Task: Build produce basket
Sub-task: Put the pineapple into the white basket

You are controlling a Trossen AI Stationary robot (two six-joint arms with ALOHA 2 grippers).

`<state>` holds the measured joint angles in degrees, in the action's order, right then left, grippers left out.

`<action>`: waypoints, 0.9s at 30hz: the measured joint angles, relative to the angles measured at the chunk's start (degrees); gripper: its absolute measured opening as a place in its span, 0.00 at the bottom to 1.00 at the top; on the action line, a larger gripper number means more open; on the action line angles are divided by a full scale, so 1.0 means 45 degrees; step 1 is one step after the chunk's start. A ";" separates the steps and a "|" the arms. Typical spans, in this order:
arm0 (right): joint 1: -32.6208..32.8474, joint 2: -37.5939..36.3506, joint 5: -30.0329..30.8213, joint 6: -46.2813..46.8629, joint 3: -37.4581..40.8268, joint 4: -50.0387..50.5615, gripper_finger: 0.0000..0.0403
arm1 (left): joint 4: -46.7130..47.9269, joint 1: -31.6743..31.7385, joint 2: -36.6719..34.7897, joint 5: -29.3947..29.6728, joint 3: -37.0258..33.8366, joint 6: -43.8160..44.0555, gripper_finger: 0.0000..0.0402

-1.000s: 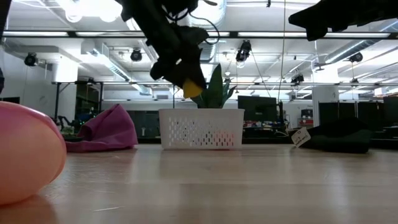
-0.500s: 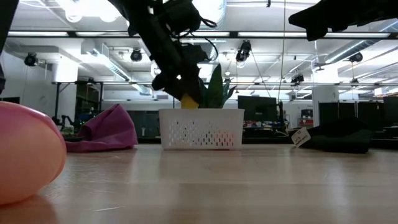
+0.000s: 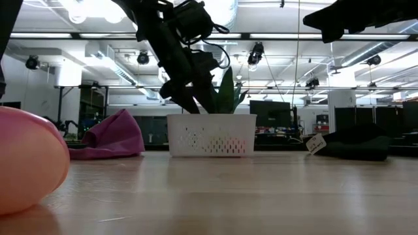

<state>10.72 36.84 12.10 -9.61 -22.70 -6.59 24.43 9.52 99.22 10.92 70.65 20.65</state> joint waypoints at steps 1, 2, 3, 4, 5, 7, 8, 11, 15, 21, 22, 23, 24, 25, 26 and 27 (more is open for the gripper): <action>0.0000 0.0000 0.0000 0.0000 0.0000 0.0000 0.03 | 0.0000 0.0000 -0.0040 -0.0001 0.0005 0.0005 0.68; 0.0000 0.0000 0.0000 0.0000 0.0000 0.0000 0.03 | 0.0052 -0.0043 -0.0096 -0.0100 0.0009 0.0009 0.68; 0.0000 0.0000 0.0000 -0.0011 0.0000 0.0000 0.03 | 0.0245 -0.0082 -0.0186 -0.0328 0.0043 0.0026 0.68; 0.0000 -0.0001 0.0002 -0.0076 0.0000 0.0002 0.03 | 0.0499 -0.0160 -0.0312 -0.0579 0.0119 0.0146 0.68; 0.0000 -0.0002 0.0003 -0.0111 0.0000 0.0003 0.03 | 0.0795 -0.0270 -0.0488 -0.0855 0.0202 0.0374 0.68; 0.0000 0.0000 0.0005 -0.0123 0.0000 0.0005 0.03 | 0.1550 -0.0633 -0.0962 -0.1199 0.0367 0.0794 0.68; 0.0000 0.0000 0.0000 -0.0141 0.0000 0.0010 0.03 | 0.1950 -0.0862 -0.1225 -0.1300 0.0408 0.0995 0.68; 0.0000 0.0000 0.0003 -0.0192 0.0000 0.0021 0.03 | 0.3253 -0.1767 -0.2096 -0.1277 0.0388 0.2015 0.68; 0.0000 0.0000 0.0005 -0.0194 0.0000 0.0043 0.03 | 0.5430 -0.3555 -0.3258 -0.0592 0.0291 0.4234 0.69; 0.0000 -0.0003 0.0000 -0.0144 0.0000 0.0087 0.03 | 0.8703 -0.6534 -0.3958 0.0379 0.0267 0.9224 0.69; 0.0000 0.0000 0.0004 -0.0135 0.0000 0.0082 0.03 | 0.9047 -0.6981 -0.3942 0.0372 0.0267 0.9873 0.69; 0.0000 0.0000 0.0000 -0.0121 0.0000 0.0078 0.03 | 0.9385 -0.7390 -0.3875 0.0364 0.0262 1.0411 0.69; 0.0005 0.0000 0.0000 -0.0112 0.0000 0.0083 0.03 | 0.9578 -0.7738 -0.3764 0.0335 0.0257 1.0812 0.69; 0.0000 0.0000 0.0002 -0.0107 0.0000 0.0078 0.03 | 0.9678 -0.8031 -0.3640 0.0269 0.0250 1.1069 0.69; 0.0000 0.0000 0.0000 -0.0102 0.0000 0.0083 0.03 | 0.9787 -0.8288 -0.3469 0.0156 0.0219 1.1281 0.69; 0.0000 0.0000 0.0000 -0.0102 0.0000 0.0072 0.03 | 0.9898 -0.8493 -0.3288 0.0016 0.0163 1.1349 0.69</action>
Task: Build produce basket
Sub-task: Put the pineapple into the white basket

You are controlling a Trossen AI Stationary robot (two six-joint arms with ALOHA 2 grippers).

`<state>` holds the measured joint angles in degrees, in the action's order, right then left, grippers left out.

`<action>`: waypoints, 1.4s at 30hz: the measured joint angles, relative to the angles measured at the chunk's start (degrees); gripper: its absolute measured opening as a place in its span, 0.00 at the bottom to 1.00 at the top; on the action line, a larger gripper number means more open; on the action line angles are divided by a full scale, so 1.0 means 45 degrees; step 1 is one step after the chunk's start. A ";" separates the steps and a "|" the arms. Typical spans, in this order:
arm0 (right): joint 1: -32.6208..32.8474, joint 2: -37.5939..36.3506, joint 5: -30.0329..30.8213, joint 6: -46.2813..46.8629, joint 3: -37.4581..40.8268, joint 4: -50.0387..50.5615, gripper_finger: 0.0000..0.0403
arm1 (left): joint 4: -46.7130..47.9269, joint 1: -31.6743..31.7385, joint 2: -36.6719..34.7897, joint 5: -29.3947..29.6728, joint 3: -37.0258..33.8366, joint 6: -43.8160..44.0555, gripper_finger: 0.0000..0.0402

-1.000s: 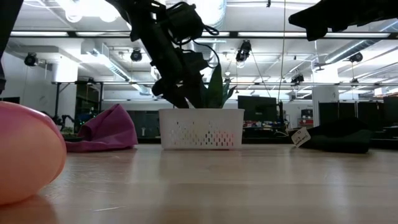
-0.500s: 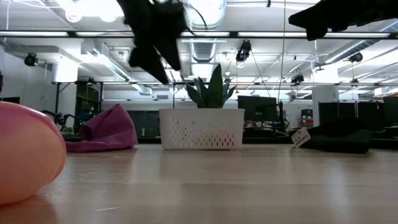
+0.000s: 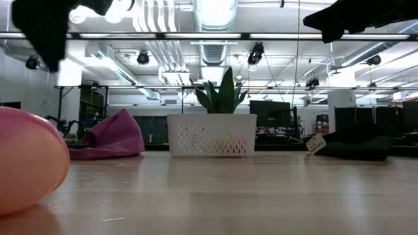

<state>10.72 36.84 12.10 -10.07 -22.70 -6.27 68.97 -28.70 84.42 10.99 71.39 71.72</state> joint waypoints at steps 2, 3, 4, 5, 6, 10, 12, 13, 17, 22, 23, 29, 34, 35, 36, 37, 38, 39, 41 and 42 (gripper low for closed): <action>0.0002 0.0000 0.0000 0.0000 0.0000 -0.0001 0.03 | -0.0003 -0.0234 0.0447 -0.0277 -0.0103 -0.0001 0.69; 0.0000 0.0000 0.0000 0.0000 0.0000 -0.0004 0.03 | -0.0005 -0.0291 0.0685 -0.0373 -0.0143 -0.0005 0.69; 0.0000 0.0000 0.0000 0.0000 0.0000 -0.0004 0.03 | 0.0027 -0.0350 0.0923 -0.0376 -0.0184 -0.0019 0.69; 0.0000 0.0000 0.0000 0.0005 0.0000 -0.0004 0.03 | 0.0073 -0.0390 0.1151 -0.0376 -0.0203 -0.0047 0.69; 0.0004 0.0000 0.0000 0.0005 0.0000 -0.0004 0.03 | 0.0137 -0.0385 0.1418 -0.0367 -0.0203 -0.0092 0.69; 0.0004 0.0000 0.0001 0.0005 0.0000 -0.0004 0.03 | 0.0206 -0.0385 0.2295 -0.0504 -0.0207 -0.0453 0.69; 0.0000 0.0000 0.0000 0.0005 0.0000 -0.0004 0.03 | 0.0352 -0.0385 0.2582 -0.0738 -0.0207 -0.0697 0.69; 0.0002 0.0000 0.0000 0.0005 0.0000 -0.0006 0.03 | 0.0464 -0.0385 0.2715 -0.0805 -0.0207 -0.0732 0.69; 0.0000 0.0000 0.0001 0.0005 0.0000 -0.0004 0.03 | 0.0967 -0.0371 0.3045 -0.1056 -0.0256 -0.0717 0.69; 0.0000 0.0000 0.0000 0.0005 0.0000 0.0006 0.03 | 0.0651 -0.0316 0.3087 -0.1240 -0.0615 -0.0675 0.69; 0.0000 0.0000 0.0000 0.0005 0.0000 0.0006 0.03 | 0.0641 -0.0310 0.3094 -0.1333 -0.0735 -0.0673 0.69; 0.0000 0.0000 0.0003 0.0006 0.0000 0.0007 0.03 | 0.0153 -0.0215 0.3084 -0.1590 -0.1426 -0.0683 0.69; 0.0004 0.0000 0.0000 0.0010 0.0000 0.0007 0.03 | -0.1173 -0.0196 0.3069 -0.1818 -0.2162 -0.1102 0.69; 0.0000 0.0000 0.0000 0.0010 0.0000 0.0006 0.03 | -0.1385 -0.0196 0.3069 -0.1868 -0.2303 -0.1163 0.69; 0.0000 0.0000 0.0001 0.0010 0.0000 0.0008 0.03 | -0.1557 -0.0196 0.3074 -0.1897 -0.2445 -0.1132 0.69; 0.0000 0.0000 0.0003 0.0010 0.0000 0.0006 0.03 | -0.1679 -0.0196 0.3074 -0.1901 -0.2609 -0.1082 0.69; 0.0002 0.0000 0.0005 0.0010 0.0000 0.0006 0.03 | -0.1733 -0.0196 0.3074 -0.1922 -0.2761 -0.1062 0.69; 0.0001 0.0000 0.0000 0.0010 0.0000 0.0011 0.03 | -0.1825 -0.0196 0.3074 -0.1944 -0.2922 -0.1057 0.69; 0.0000 0.0000 0.0000 0.0010 0.0000 0.0006 0.03 | -0.1906 -0.0196 0.3079 -0.1983 -0.3155 -0.1052 0.69; 0.0001 0.0000 0.0001 0.0010 0.0000 0.0011 0.03 | -0.1920 -0.0196 0.3079 -0.1984 -0.3257 -0.1057 0.69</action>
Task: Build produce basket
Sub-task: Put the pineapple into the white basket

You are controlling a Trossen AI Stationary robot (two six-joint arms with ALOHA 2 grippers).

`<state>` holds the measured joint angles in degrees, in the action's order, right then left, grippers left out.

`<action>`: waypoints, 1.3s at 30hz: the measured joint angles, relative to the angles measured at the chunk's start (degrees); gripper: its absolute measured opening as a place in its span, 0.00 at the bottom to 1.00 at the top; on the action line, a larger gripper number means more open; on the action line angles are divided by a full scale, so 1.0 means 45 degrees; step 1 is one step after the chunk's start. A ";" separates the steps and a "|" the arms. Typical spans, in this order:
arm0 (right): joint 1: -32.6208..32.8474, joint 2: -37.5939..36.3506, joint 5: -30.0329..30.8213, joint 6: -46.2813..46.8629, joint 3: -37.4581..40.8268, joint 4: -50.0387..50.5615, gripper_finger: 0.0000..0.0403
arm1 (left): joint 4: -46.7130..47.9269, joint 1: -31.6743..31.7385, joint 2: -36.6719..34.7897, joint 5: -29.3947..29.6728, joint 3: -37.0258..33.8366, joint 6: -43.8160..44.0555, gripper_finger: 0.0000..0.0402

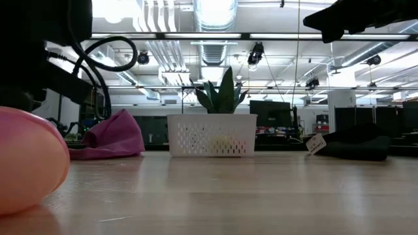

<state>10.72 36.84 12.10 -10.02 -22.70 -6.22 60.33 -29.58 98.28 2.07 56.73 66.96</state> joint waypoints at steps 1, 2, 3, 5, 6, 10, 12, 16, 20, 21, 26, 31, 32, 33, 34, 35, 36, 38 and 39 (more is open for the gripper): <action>0.0001 0.0000 -0.0001 0.0000 0.0000 -0.0003 0.03 | -0.0098 0.0000 -0.0006 -0.0004 -0.0054 -0.0020 0.69; -0.0001 0.0000 0.0002 0.0000 0.0000 -0.0005 0.03 | -0.0186 0.0005 -0.0016 0.0000 -0.0121 -0.0044 0.69; -0.0001 0.0000 -0.0001 0.0000 0.0000 0.0000 0.03 | -0.0262 0.0019 -0.0039 -0.0005 -0.0184 -0.0053 0.69; -0.0001 0.0000 -0.0001 0.0000 0.0000 0.0000 0.03 | -0.0294 0.0024 -0.0044 -0.0015 -0.0206 -0.0073 0.69; 0.0004 0.0000 0.0001 0.0000 0.0000 0.0000 0.03 | -0.0299 0.0024 -0.0044 -0.0006 -0.0210 -0.0145 0.69; 0.0004 0.0000 -0.0001 0.0000 0.0000 0.0000 0.03 | -0.0290 0.0024 -0.0039 0.0005 -0.0158 -0.0666 0.69; -0.0001 0.0000 -0.0001 0.0000 0.0000 0.0000 0.03 | -0.0290 0.0034 -0.0034 0.0020 -0.0137 -0.1031 0.69; -0.0001 0.0000 -0.0001 0.0005 0.0000 0.0000 0.03 | -0.0318 0.0053 -0.0027 0.0048 -0.0142 -0.2037 0.69; -0.0001 0.0000 -0.0001 0.0005 0.0000 0.0000 0.03 | -0.0390 0.0053 -0.0028 0.0137 -0.0152 -0.3375 0.69; -0.0001 0.0000 -0.0001 0.0005 0.0000 0.0000 0.03 | -0.0408 0.0053 -0.0029 0.0217 -0.0149 -0.3787 0.69; 0.0000 0.0000 0.0000 0.0005 0.0000 0.0000 0.03 | -0.0652 0.0053 -0.0024 0.0476 -0.0152 -0.6073 0.69; -0.0001 0.0000 -0.0001 0.0005 0.0000 0.0000 0.03 | -0.0838 0.0089 -0.0024 0.0648 -0.0176 -0.7635 0.68; 0.0000 0.0000 -0.0001 0.0005 0.0000 0.0000 0.03 | -0.0851 0.0100 -0.0024 0.0619 -0.0176 -0.7742 0.67; -0.0001 0.0000 -0.0001 0.0010 0.0000 0.0000 0.03 | -0.0869 0.0100 -0.0024 0.0610 -0.0176 -0.7885 0.66; 0.0001 0.0000 -0.0001 0.0010 0.0000 0.0000 0.03 | -0.0895 0.0091 -0.0024 0.0599 -0.0176 -0.7999 0.63; 0.0001 0.0000 -0.0001 0.0013 0.0000 0.0000 0.03 | -0.0923 0.0087 -0.0024 0.0566 -0.0181 -0.8019 0.61; 0.0002 0.0000 -0.0001 0.0039 0.0000 0.0000 0.03 | -0.0942 0.0092 -0.0024 0.0538 -0.0181 -0.8019 0.58; 0.0001 0.0000 -0.0001 0.0166 0.0000 0.0005 0.03 | -0.0955 0.0102 -0.0024 0.0528 -0.0176 -0.8015 0.51; 0.0000 0.0000 -0.0001 0.0220 0.0000 0.0005 0.03 | -0.0948 0.0102 -0.0024 0.0551 -0.0164 -0.8002 0.47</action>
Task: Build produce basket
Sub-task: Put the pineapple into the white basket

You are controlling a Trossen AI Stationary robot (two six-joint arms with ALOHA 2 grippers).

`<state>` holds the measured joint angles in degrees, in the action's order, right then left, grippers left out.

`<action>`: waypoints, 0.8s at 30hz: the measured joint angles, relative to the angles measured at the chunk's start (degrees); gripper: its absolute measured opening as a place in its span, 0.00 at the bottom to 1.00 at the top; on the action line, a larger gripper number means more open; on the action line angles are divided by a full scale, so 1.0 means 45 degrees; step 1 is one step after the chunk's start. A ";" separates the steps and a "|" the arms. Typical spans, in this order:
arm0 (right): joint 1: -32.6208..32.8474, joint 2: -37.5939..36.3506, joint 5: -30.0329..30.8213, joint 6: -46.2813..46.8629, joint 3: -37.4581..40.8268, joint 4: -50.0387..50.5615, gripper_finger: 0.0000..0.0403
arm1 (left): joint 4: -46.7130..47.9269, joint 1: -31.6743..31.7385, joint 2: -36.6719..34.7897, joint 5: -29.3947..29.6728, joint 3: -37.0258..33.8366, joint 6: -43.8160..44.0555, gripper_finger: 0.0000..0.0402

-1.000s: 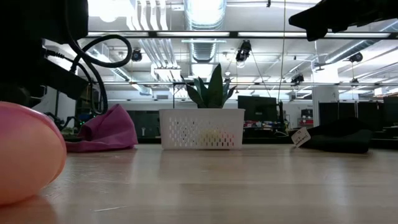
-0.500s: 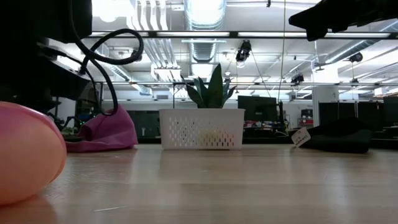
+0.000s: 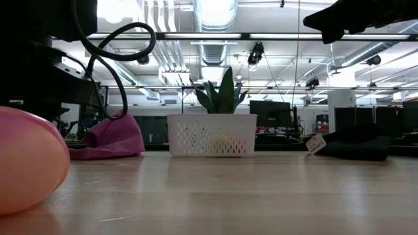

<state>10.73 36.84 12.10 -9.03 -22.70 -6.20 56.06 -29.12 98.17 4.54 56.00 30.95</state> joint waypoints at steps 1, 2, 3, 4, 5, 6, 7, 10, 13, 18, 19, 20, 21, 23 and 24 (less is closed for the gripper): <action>0.0004 0.0000 0.0000 0.0014 0.0000 0.0000 0.03 | 0.0023 -0.0005 0.0000 0.0005 0.0013 0.0015 0.44; -0.0001 0.0000 0.0000 0.0014 0.0000 0.0005 0.03 | 0.0054 -0.0005 -0.0007 0.0015 0.0013 0.0030 0.41; 0.0003 0.0000 0.0000 0.0017 0.0000 0.0000 0.03 | 0.0066 -0.0003 -0.0010 0.0026 0.0011 0.0038 0.39; 0.0004 0.0000 0.0000 0.0018 0.0000 0.0005 0.03 | 0.0081 0.0000 -0.0010 0.0035 0.0008 0.0042 0.39; -0.0001 0.0000 0.0000 0.0018 0.0000 0.0005 0.03 | 0.0081 0.0000 -0.0010 0.0049 0.0008 0.0042 0.39; 0.0000 0.0000 0.0000 0.0018 0.0000 0.0005 0.03 | 0.0081 -0.0005 -0.0010 0.0061 0.0009 0.0050 0.39; -0.0001 0.0000 0.0000 0.0018 0.0000 0.0005 0.03 | 0.0081 0.0000 -0.0010 0.0060 0.0016 0.0111 0.39; 0.0000 0.0000 0.0000 0.0018 0.0000 0.0005 0.03 | 0.0105 0.0000 0.0010 0.0098 0.0073 0.0377 0.39; 0.0001 0.0002 0.0000 0.0017 0.0000 0.0005 0.03 | -0.0047 0.0000 0.0033 0.0491 0.0250 0.0385 0.39; -0.0001 0.0000 0.0000 0.0014 0.0000 0.0001 0.03 | -0.0708 0.0133 -0.0117 0.1873 0.0675 0.0368 0.39; 0.0002 0.0002 0.0000 0.0014 0.0000 0.0005 0.03 | -0.1026 0.0173 -0.0218 0.2187 0.0728 0.0364 0.39; -0.0001 0.0002 0.0000 0.0014 0.0000 0.0005 0.03 | -0.1315 0.0236 -0.0339 0.2458 0.0763 0.0329 0.39; 0.0003 0.0005 0.0000 0.0014 0.0000 0.0005 0.03 | -0.1580 0.0299 -0.0437 0.2756 0.0799 0.0311 0.40; -0.0001 0.0005 0.0000 0.0014 0.0000 0.0005 0.03 | -0.2172 0.0359 -0.0738 0.3469 0.0792 0.0213 0.40; 0.0002 0.0002 0.0000 0.0014 0.0000 0.0002 0.03 | -0.2417 0.0411 -0.0899 0.3921 0.0785 0.0096 0.40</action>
<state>10.74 36.85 12.10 -8.97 -22.70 -6.19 45.18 -27.28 94.13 22.19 59.53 31.38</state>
